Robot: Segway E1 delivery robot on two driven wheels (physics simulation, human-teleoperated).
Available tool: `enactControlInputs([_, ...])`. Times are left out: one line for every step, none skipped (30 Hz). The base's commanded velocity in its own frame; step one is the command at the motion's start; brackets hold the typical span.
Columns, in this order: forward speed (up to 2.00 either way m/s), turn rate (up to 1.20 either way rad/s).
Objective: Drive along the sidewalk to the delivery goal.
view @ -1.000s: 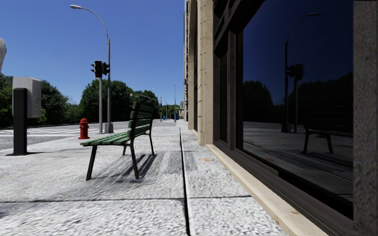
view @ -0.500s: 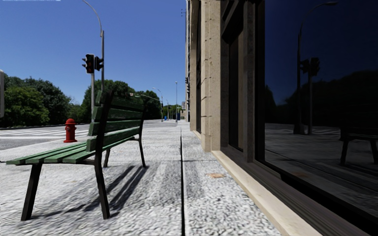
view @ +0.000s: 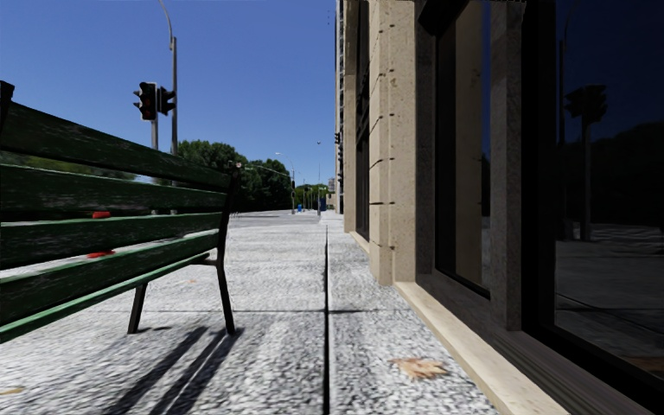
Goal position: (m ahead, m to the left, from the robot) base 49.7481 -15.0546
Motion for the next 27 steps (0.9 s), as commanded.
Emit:
enactControlInputs([1.92, 0.0])
enactControlInputs([1.92, 0.0])
enactControlInputs([1.92, 0.0])
enactControlInputs([1.92, 0.0])
enactControlInputs([1.92, 0.0])
enactControlInputs([1.92, 0.0])
enactControlInputs([1.92, 0.0])
enactControlInputs([1.92, 0.0])
enactControlInputs([1.92, 0.0])
enactControlInputs([1.92, 0.0])
enactControlInputs([1.92, 0.0])
enactControlInputs([1.92, 0.02])
enactControlInputs([1.92, 0.05])
enactControlInputs([1.92, 0.05])
enactControlInputs([1.92, 0.07])
enactControlInputs([1.92, 0.09])
enactControlInputs([1.92, 0.09])
enactControlInputs([1.92, 0.09])
enactControlInputs([1.92, 0.1])
enactControlInputs([1.92, 0.1])
enactControlInputs([1.92, 0.1])
enactControlInputs([1.92, 0.1])
enactControlInputs([1.92, 0.1])
enactControlInputs([1.92, 0.0])
enactControlInputs([1.92, 0.0])
enactControlInputs([1.92, 0.0])
enactControlInputs([1.92, 0.0])
